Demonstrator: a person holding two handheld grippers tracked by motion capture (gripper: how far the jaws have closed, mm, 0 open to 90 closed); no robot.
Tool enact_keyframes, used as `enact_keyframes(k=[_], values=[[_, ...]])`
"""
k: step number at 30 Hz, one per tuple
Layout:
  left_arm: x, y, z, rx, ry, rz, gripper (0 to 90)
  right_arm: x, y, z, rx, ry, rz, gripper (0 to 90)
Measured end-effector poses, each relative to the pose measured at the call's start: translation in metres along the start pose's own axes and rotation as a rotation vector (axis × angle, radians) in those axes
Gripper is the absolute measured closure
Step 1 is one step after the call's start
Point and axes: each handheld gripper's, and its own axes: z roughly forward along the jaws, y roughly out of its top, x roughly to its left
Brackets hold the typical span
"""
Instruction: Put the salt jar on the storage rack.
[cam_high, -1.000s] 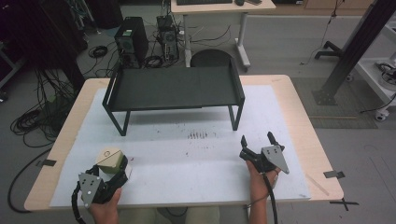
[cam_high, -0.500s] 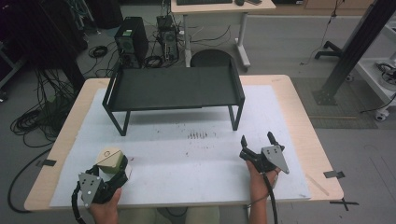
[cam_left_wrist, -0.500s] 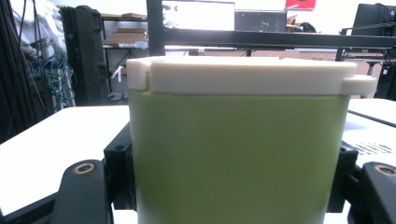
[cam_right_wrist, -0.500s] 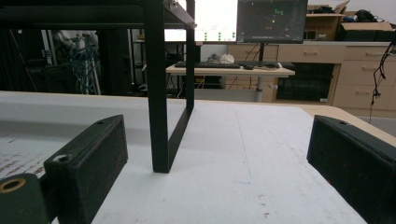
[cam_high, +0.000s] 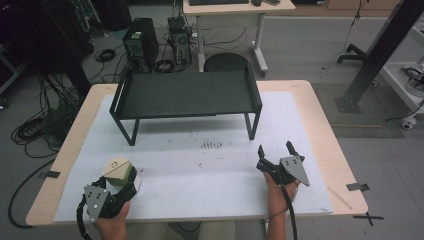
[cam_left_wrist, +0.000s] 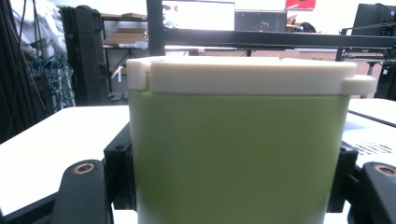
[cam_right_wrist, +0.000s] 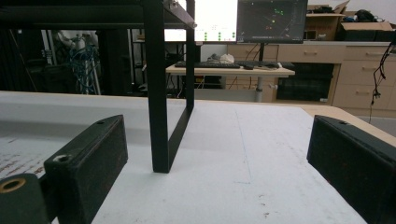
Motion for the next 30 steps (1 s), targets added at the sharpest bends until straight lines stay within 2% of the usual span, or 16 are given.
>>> enact_keyframes(k=[18,23,30], values=[[0.0001,0.0003,0.0003,0.002,0.002,-0.002,29.1,0.0,0.0001,0.0002,0.001,0.0,-0.001,5.3],[0.0014,0.0016,0.0013,0.007,-0.001,-0.015,29.1,0.0002,0.0002,0.0002,0.003,-0.001,-0.002,5.3],[0.0073,0.0065,0.0043,0.024,-0.036,-0.02,29.3,0.0001,0.0002,0.0003,0.004,-0.001,-0.001,5.3]])
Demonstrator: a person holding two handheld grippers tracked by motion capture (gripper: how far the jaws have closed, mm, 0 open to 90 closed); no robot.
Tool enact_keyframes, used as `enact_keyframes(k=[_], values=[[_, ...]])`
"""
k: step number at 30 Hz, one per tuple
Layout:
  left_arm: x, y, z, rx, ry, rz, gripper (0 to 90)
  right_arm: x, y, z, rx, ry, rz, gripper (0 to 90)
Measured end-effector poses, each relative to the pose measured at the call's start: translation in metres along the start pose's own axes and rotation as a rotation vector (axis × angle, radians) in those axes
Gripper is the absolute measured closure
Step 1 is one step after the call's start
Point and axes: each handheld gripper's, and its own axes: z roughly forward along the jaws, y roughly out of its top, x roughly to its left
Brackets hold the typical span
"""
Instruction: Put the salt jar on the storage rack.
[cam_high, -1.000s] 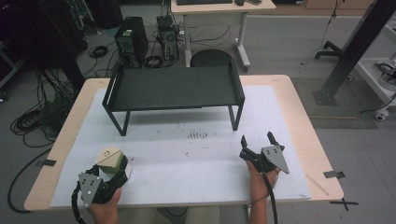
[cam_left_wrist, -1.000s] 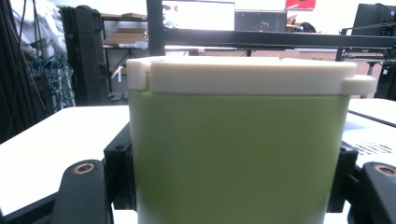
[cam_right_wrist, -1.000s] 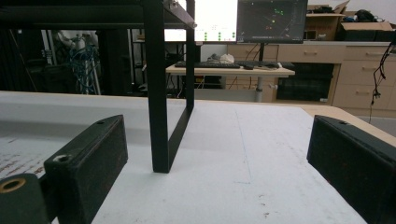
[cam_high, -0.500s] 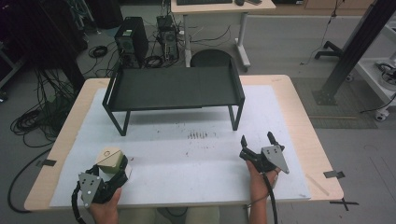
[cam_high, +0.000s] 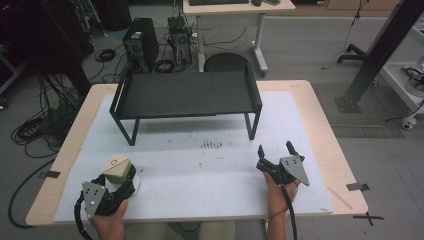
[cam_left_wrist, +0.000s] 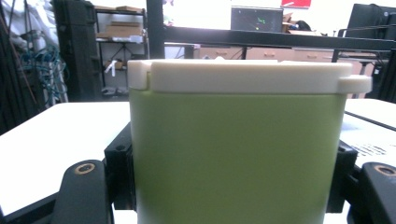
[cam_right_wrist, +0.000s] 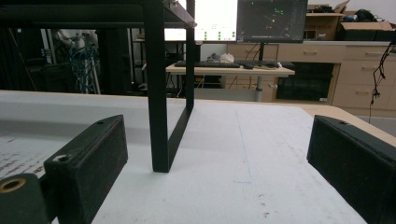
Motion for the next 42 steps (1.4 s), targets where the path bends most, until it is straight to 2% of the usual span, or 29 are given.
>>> enact_keyframes(k=[7,13,34,42], values=[[0.006,0.01,0.0,-0.004,-0.032,-0.023,29.3,0.0,0.0,0.0,0.001,-0.001,0.0,5.4],[0.01,0.024,0.001,-0.017,-0.077,-0.023,29.3,0.0,0.0,0.0,0.003,-0.004,0.0,5.5],[0.013,0.095,0.021,-0.062,-0.301,0.009,29.3,0.0,0.0,0.001,0.017,-0.016,0.003,5.3],[0.011,0.117,0.03,-0.074,-0.365,-0.011,29.4,0.001,0.001,0.001,0.022,-0.015,0.001,5.1]])
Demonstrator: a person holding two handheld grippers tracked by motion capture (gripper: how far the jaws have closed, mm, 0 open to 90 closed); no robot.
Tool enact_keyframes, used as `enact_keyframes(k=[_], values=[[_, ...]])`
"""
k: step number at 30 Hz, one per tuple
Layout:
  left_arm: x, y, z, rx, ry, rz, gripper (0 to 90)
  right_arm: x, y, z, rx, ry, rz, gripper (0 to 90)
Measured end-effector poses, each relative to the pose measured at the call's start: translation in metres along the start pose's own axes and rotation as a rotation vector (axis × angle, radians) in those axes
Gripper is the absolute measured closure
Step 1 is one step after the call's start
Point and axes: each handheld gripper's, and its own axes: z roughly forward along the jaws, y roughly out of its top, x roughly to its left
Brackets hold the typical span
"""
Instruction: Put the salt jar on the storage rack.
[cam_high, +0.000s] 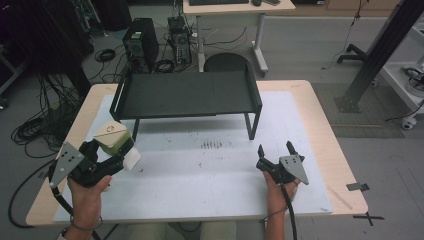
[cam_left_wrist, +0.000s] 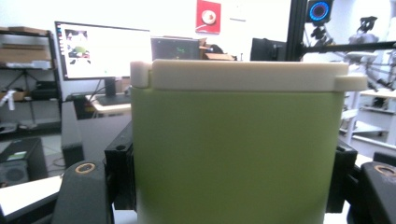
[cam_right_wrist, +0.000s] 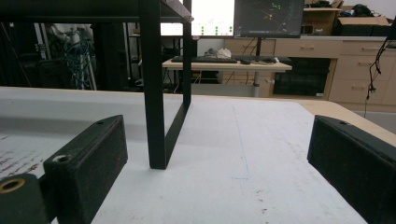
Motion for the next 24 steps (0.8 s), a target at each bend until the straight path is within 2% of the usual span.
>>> enact_keyframes(k=[5,10,16,24], values=[[0.001,0.012,0.006,0.005,-0.032,0.019,29.3,0.0,0.0,0.0,0.002,-0.001,-0.001,5.1],[0.004,0.023,0.013,0.009,-0.076,0.016,29.3,0.0,0.0,0.001,0.007,-0.001,-0.004,5.2],[0.007,0.038,0.027,0.011,-0.13,0.043,29.4,0.001,0.0,0.001,0.012,-0.003,-0.003,5.3],[0.01,0.053,0.042,-0.005,-0.167,0.04,29.4,0.001,0.0,0.001,0.017,-0.005,-0.006,5.4]])
